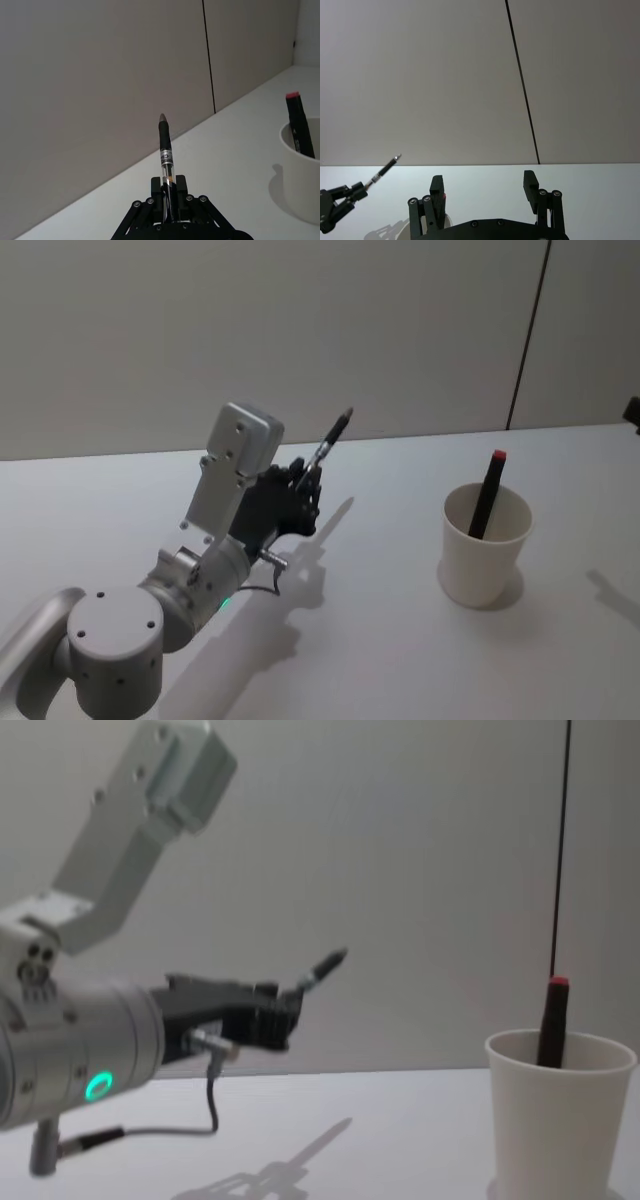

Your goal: Place the pen into the pen holder.

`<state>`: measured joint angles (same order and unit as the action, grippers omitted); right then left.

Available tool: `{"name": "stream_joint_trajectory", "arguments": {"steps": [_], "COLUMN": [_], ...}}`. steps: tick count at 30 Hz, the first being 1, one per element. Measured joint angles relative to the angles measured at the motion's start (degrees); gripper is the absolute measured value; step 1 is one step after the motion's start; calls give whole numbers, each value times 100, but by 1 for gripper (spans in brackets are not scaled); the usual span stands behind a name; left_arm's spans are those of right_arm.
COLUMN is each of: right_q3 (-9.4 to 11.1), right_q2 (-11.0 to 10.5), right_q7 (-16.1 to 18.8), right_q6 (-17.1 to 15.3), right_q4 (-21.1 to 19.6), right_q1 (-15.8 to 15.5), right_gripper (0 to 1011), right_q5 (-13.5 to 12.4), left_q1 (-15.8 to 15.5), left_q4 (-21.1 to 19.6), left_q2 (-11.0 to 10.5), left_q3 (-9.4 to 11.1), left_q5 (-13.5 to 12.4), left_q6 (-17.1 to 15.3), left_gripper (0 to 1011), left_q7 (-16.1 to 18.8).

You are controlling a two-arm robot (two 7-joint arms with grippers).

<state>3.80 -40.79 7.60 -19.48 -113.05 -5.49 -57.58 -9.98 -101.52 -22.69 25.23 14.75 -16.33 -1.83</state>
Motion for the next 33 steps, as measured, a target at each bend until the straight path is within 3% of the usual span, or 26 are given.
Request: {"name": "stream_joint_trajectory", "arguments": {"steps": [9, 17, 33], "right_q3": [0, 0, 0], "right_q2": [0, 0, 0], "right_q7": [0, 0, 0], "right_q6": [0, 0, 0], "right_q4": [0, 0, 0], "right_q1": [0, 0, 0], "right_gripper": [1001, 1001, 1002], "right_q5": [0, 0, 0], "left_q1": [-111, -346, -1060], "left_q4": [-201, -198, 369], "left_q2": [122, 377, 1179], "left_q3": [-19, -1, 101], "left_q5": [-217, -450, -607], "left_q6": [417, 866, 2246], "left_gripper": [169, 169, 169], "left_q7": [25, -51, -391]}}
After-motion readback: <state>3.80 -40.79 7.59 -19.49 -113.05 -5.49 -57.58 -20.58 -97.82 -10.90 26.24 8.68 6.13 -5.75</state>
